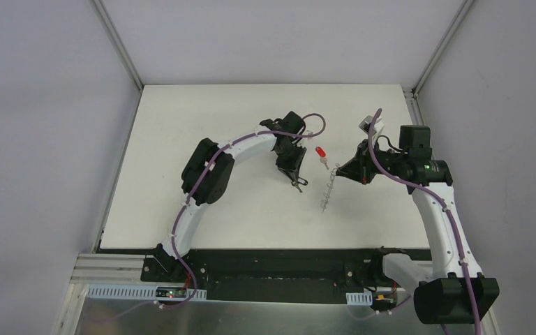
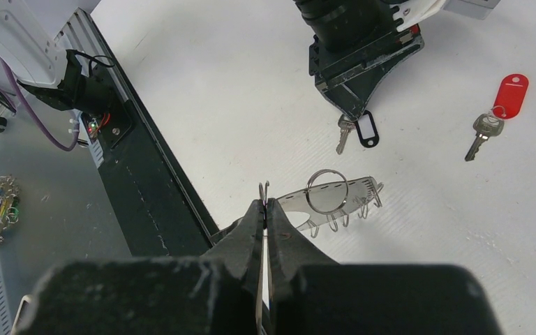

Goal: Put the keys on the keyring

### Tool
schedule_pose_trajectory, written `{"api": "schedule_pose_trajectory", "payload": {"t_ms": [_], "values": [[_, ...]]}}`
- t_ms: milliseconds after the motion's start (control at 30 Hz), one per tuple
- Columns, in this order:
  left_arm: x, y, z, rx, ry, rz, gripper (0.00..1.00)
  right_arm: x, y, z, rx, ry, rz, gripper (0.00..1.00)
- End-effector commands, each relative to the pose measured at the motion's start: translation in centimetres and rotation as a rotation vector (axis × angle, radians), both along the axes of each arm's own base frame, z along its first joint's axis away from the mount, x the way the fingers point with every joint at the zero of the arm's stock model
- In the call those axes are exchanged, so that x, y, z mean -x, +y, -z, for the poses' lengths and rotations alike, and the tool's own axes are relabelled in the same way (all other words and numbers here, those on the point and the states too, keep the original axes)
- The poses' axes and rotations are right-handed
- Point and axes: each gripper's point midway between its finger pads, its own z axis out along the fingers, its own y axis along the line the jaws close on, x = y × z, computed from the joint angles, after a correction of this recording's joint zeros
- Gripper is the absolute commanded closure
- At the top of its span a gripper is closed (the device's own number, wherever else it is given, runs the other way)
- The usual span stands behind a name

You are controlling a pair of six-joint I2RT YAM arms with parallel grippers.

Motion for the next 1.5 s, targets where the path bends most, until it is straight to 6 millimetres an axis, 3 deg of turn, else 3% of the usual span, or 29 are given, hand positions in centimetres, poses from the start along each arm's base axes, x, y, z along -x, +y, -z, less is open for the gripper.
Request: {"api": "schedule_pose_trajectory", "payload": {"t_ms": [0, 300, 633, 1000, 1200, 1467], "values": [[0.1, -0.4, -0.8, 0.004, -0.002, 0.000, 0.82, 0.3, 0.3, -1.2, -0.035, -0.045, -0.029, 1.00], [0.0, -0.3, -1.6, 0.013, -0.021, 0.018, 0.94, 0.2, 0.4, -1.1, -0.040, -0.041, -0.031, 1.00], [-0.2, 0.0, -6.0, 0.059, -0.114, 0.081, 1.00, 0.0, 0.5, -1.2, -0.051, -0.035, -0.041, 1.00], [2.5, -0.7, -13.0, 0.302, -0.182, 0.314, 1.00, 0.1, 1.1, -1.4, -0.078, -0.042, -0.108, 1.00], [5.5, 0.4, -18.7, 0.486, -0.286, 0.539, 1.00, 0.2, 1.8, -1.8, -0.112, -0.040, -0.163, 1.00], [8.6, 2.7, -23.8, 0.557, -0.498, 0.722, 1.00, 1.0, 4.5, -1.5, -0.137, -0.014, -0.279, 1.00]]}}
